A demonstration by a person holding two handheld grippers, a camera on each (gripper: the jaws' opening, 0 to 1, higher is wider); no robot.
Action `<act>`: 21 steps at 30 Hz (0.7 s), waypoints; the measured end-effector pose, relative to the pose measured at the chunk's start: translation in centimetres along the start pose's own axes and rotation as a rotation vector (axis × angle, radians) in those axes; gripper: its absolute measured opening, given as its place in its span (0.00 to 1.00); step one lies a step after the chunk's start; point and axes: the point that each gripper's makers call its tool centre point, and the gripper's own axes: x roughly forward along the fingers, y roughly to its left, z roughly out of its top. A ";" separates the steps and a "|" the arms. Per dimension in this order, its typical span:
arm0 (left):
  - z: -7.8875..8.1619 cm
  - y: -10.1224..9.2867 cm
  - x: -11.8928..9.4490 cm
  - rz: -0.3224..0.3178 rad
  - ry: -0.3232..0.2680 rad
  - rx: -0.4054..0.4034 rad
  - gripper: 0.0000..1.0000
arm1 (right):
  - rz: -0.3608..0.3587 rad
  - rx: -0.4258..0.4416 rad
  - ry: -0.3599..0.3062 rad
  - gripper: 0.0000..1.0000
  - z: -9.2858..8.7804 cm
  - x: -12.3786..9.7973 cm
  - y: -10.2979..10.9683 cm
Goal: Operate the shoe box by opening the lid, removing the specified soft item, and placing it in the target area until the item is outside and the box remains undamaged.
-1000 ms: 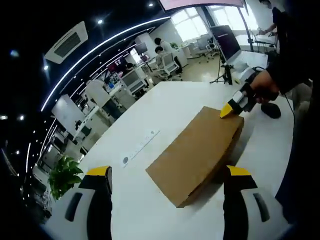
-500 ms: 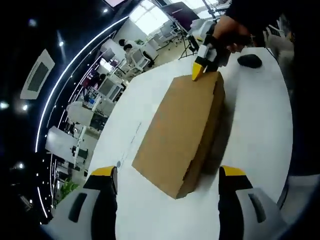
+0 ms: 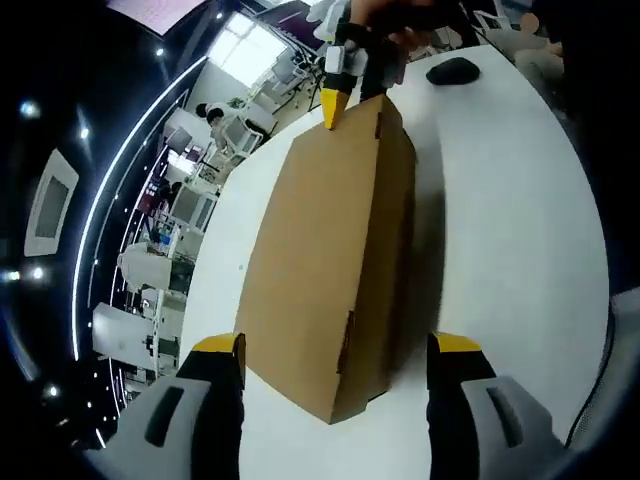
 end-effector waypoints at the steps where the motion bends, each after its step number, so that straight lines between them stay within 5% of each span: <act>1: 0.1 0.0 0.1 0.002 -0.009 0.009 0.74 | 0.000 0.001 -0.001 0.32 0.0 0.0 0.0; 21: -1.5 -0.8 2.1 0.020 0.063 0.069 0.55 | 0.021 0.023 -0.008 0.31 -0.2 -0.1 0.1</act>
